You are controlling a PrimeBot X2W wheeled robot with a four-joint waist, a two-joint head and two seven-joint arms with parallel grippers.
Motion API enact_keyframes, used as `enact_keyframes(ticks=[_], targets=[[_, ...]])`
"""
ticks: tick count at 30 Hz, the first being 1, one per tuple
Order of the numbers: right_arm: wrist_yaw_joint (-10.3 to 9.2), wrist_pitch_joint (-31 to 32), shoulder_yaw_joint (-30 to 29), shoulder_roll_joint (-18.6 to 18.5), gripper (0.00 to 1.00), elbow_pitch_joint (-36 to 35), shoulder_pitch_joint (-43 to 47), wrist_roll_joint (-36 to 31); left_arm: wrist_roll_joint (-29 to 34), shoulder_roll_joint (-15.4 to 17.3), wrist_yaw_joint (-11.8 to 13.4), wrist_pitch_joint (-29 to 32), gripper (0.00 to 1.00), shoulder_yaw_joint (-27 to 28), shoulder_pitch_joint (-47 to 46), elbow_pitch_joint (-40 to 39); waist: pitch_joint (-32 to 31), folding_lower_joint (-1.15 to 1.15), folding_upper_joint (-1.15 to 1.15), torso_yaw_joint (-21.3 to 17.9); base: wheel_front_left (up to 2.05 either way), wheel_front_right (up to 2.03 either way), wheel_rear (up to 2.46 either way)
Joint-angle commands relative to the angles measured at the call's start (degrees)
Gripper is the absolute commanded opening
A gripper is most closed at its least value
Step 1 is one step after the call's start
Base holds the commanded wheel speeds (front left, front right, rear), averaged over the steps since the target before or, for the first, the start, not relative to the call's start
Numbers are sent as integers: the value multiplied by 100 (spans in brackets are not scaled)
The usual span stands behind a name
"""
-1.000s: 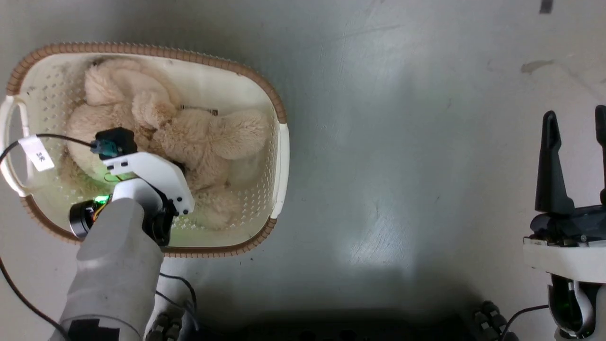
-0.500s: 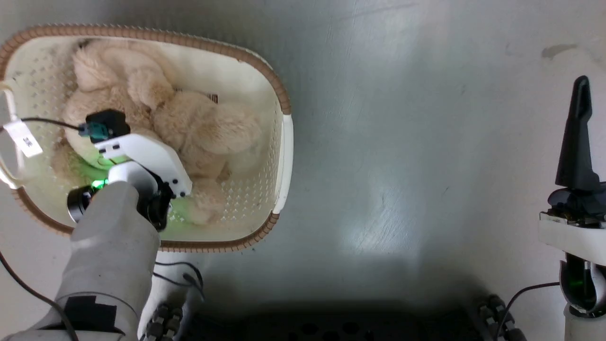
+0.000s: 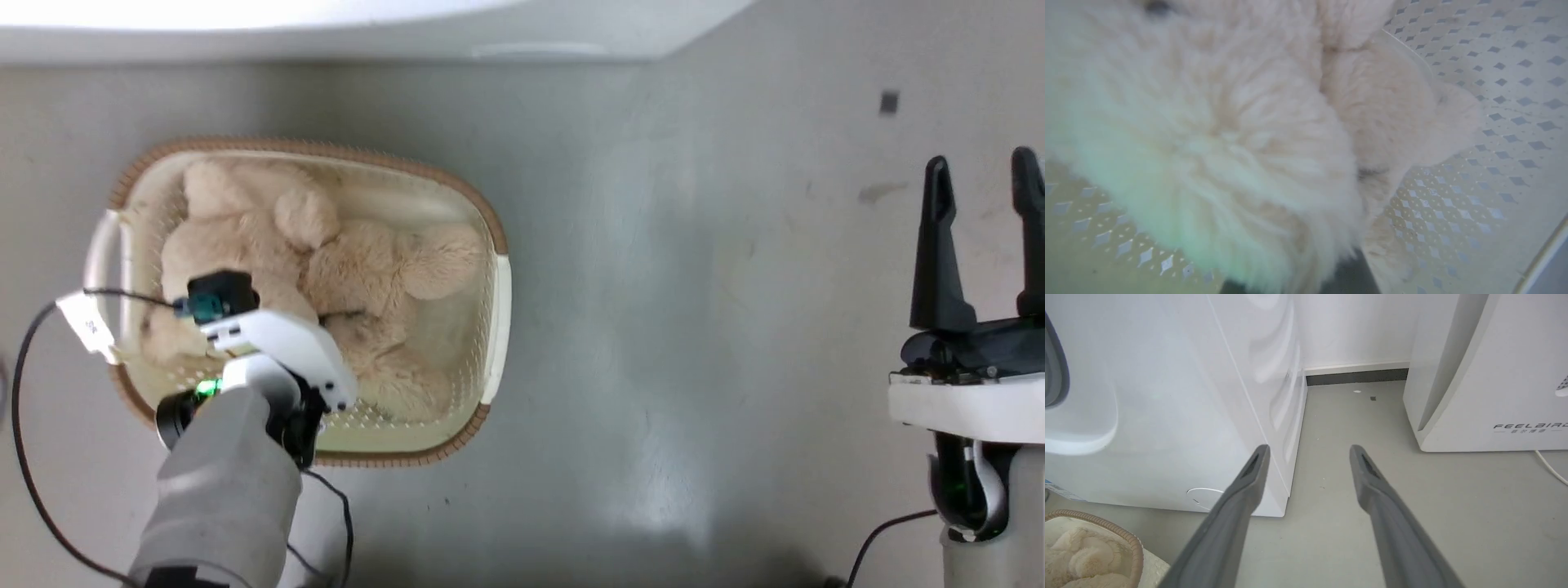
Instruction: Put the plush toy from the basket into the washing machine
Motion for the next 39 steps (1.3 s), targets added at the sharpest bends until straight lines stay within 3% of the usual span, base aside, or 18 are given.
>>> enact_keyframes(ticks=[1,19,28,39], targets=[[3,-26,10,-6,100,48,7,37,-4,5,-44,-95,0,-14,79,-8,-398,0,0,47,0,0,0],[3,-26,102,-6,100,643,802,178,146,-96,-348,-1042,0,-378,1279,-276,-2566,0,0,384,0,0,0],[3,-26,115,-6,100,725,1217,267,430,99,-229,-1052,0,-115,1986,-1963,-3234,0,0,503,0,0,0],[3,-26,115,-6,100,681,1317,297,907,115,-106,-1053,0,362,2240,-3863,-3371,0,0,446,0,0,0]])
